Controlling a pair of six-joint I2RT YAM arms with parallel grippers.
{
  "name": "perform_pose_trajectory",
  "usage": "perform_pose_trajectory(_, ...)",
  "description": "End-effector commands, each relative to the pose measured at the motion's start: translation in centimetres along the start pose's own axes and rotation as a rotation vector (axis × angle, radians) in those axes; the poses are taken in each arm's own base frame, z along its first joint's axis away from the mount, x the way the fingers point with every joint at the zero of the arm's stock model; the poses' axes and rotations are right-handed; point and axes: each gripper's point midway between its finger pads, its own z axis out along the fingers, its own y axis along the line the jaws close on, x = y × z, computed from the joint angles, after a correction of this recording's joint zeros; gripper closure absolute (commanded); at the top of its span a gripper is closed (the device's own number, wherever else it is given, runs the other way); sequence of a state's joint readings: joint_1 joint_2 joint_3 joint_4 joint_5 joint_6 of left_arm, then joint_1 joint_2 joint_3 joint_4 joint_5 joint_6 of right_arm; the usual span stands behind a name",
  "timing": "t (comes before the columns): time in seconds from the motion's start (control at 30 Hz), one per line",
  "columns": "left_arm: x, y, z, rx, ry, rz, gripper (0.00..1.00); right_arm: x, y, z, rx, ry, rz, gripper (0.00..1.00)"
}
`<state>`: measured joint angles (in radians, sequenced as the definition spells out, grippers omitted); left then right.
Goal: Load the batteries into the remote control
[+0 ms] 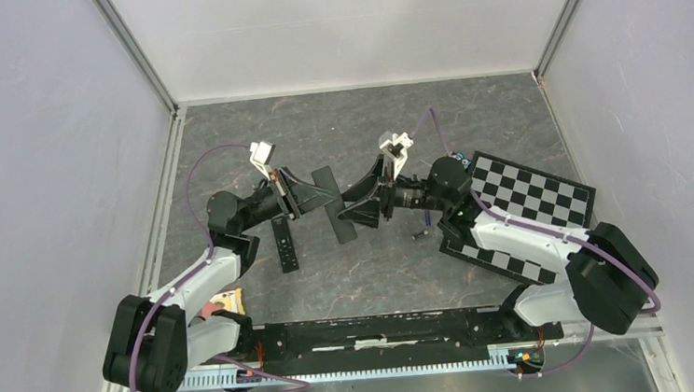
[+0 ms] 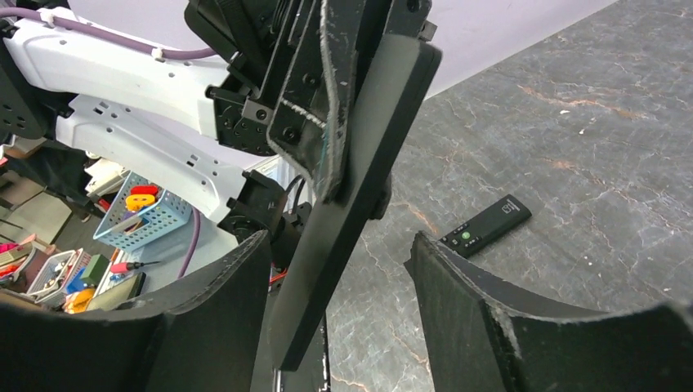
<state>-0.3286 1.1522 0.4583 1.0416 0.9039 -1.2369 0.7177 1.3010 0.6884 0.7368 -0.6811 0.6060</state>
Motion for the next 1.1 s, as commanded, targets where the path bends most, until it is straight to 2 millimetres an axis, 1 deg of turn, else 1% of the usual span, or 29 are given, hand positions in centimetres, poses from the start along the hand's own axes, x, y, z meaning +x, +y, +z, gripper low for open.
perform_pose_trajectory(0.0, -0.9, -2.7, 0.2, 0.082, 0.001, 0.121, 0.96, -0.9, 0.8, 1.0, -0.079, 0.004, -0.018, 0.33)
perform_pose_trajectory(0.17, -1.1, -2.8, 0.2, 0.083, -0.011, 0.131, 0.95, -0.4, 1.9, 1.3, -0.171, 0.012, 0.056, 0.38)
perform_pose_trajectory(0.23, -1.2, -2.8, 0.3, 0.082, -0.014, 0.134, 0.94, -0.1, 1.9, 1.4, -0.182, 0.019, 0.076, 0.4)
perform_pose_trajectory(0.3, -1.2, -2.8, 0.3, 0.081, -0.014, 0.136, 0.93, -0.2, 1.8, 1.5, -0.18, 0.014, 0.08, 0.47)
perform_pose_trajectory(0.37, -1.2, -2.8, 0.2, 0.084, -0.015, 0.139, 0.88, -0.3, 1.5, 1.7, -0.17, 0.01, 0.086, 0.67)
perform_pose_trajectory(0.4, -1.2, -2.9, 0.2, 0.083, -0.019, 0.141, 0.84, -0.5, 1.4, 1.8, -0.167, 0.007, 0.089, 0.76)
perform_pose_trajectory(0.43, -1.3, -2.8, 0.2, 0.078, -0.026, 0.15, 0.78, -0.5, 1.1, 1.9, -0.154, 0.001, 0.095, 0.88)
perform_pose_trajectory(0.47, -1.4, -2.7, 0.1, 0.062, -0.037, 0.151, 0.71, -0.6, 0.9, 2.0, -0.142, -0.002, 0.095, 0.96)
perform_pose_trajectory(0.5, -1.6, -2.2, 0.0, 0.032, -0.054, 0.156, 0.58, -0.7, 0.5, 2.1, -0.121, -0.009, 0.094, 1.0)
perform_pose_trajectory(0.53, -1.7, -1.7, -0.1, -0.004, -0.067, 0.165, 0.45, -0.8, -0.1, 2.2, -0.084, -0.014, 0.089, 1.0)
perform_pose_trajectory(0.57, -1.8, -1.1, -0.2, -0.048, -0.082, 0.163, 0.36, -1.1, -0.6, 2.2, -0.055, -0.021, 0.068, 1.0)
perform_pose_trajectory(0.6, -2.1, -0.8, -0.4, -0.079, -0.099, 0.196, 0.25, -1.3, -1.3, 2.2, -0.008, -0.024, 0.058, 1.0)
perform_pose_trajectory(0.67, -2.9, 1.0, -1.1, -0.213, -0.147, 0.219, 0.06, -1.9, -3.3, 2.0, 0.113, -0.028, 0.024, 1.0)
perform_pose_trajectory(0.7, -3.1, 1.7, -1.6, -0.28, -0.159, 0.227, 0.01, -2.1, -4.7, 1.6, 0.193, -0.023, 0.003, 1.0)
perform_pose_trajectory(0.73, -3.5, 2.8, -2.2, -0.357, -0.179, 0.237, 0.0, -2.3, -5.9, 1.2, 0.265, -0.02, -0.025, 1.0)
perform_pose_trajectory(0.77, -4.0, 3.7, -2.9, -0.434, -0.206, 0.241, 0.0, -2.4, -7.6, 0.6, 0.359, -0.009, -0.048, 1.0)
perform_pose_trajectory(0.8, -4.3, 5.0, -3.9, -0.527, -0.232, 0.239, 0.0, -2.4, -9.3, 0.0, 0.446, 0.014, -0.084, 1.0)
perform_pose_trajectory(0.87, -4.8, 7.4, -6.1, -0.702, -0.283, 0.224, 0.0, -2.1, -13.6, -1.7, 0.676, 0.092, -0.149, 1.0)
perform_pose_trajectory(0.93, -4.8, 10.0, -8.8, -0.888, -0.326, 0.187, 0.0, -1.8, -18.1, -4.8, 0.954, 0.171, -0.21, 1.0)
perform_pose_trajectory(0.97, -4.7, 11.3, -10.4, -0.994, -0.356, 0.158, 0.0, -1.7, -20.0, -6.3, 1.083, 0.202, -0.236, 1.0)
perform_pose_trajectory(1.03, -4.6, 13.0, -13.6, -1.171, -0.41, 0.133, 0.0, -1.2, -22.8, -9.5, 1.309, 0.284, -0.286, 1.0)
perform_pose_trajectory(1.07, -4.6, 13.5, -14.8, -1.235, -0.432, 0.134, 0.0, -1.0, -23.9, -10.4, 1.379, 0.312, -0.3, 1.0)
